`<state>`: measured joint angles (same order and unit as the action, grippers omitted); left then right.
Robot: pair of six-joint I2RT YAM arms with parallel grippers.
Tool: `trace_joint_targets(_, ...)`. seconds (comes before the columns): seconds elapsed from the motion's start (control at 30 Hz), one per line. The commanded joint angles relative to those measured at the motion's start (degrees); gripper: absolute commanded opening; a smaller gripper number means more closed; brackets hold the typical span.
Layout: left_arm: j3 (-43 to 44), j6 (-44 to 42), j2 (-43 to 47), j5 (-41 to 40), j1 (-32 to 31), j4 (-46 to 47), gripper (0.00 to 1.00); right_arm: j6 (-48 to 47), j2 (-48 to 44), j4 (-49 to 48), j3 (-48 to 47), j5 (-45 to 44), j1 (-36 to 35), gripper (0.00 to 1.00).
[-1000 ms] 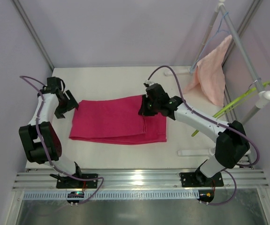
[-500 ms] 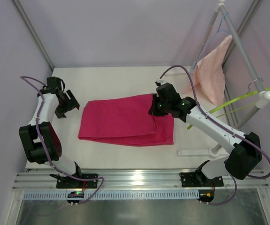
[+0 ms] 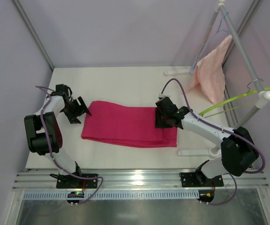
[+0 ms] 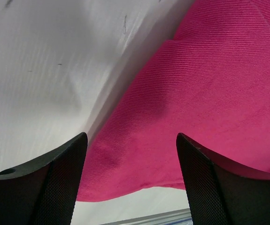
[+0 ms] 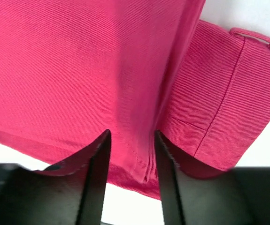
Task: Place the trousers on the hanger
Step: Fold the trousers
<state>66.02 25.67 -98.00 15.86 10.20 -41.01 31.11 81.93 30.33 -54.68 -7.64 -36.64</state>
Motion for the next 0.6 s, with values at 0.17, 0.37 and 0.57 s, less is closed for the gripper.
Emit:
trace_joint_targets(0.17, 0.8, 0.0, -3.6, 3.6, -1.0, 2.6, 0.77, -1.4, 2.6, -1.8, -2.1, -4.1, 0.1, 0.57)
trace_joint_targets(0.37, 2.8, -1.1, -5.2, 1.6, -1.0, 0.6, 0.27, -2.9, 3.7, -0.8, -6.0, -1.6, -0.3, 0.60)
trace_joint_targets(0.57, 5.7, -1.1, -3.3, -13.5, 3.3, -4.1, 0.00, -7.4, 5.7, -5.5, -8.8, 4.4, -4.2, 0.65)
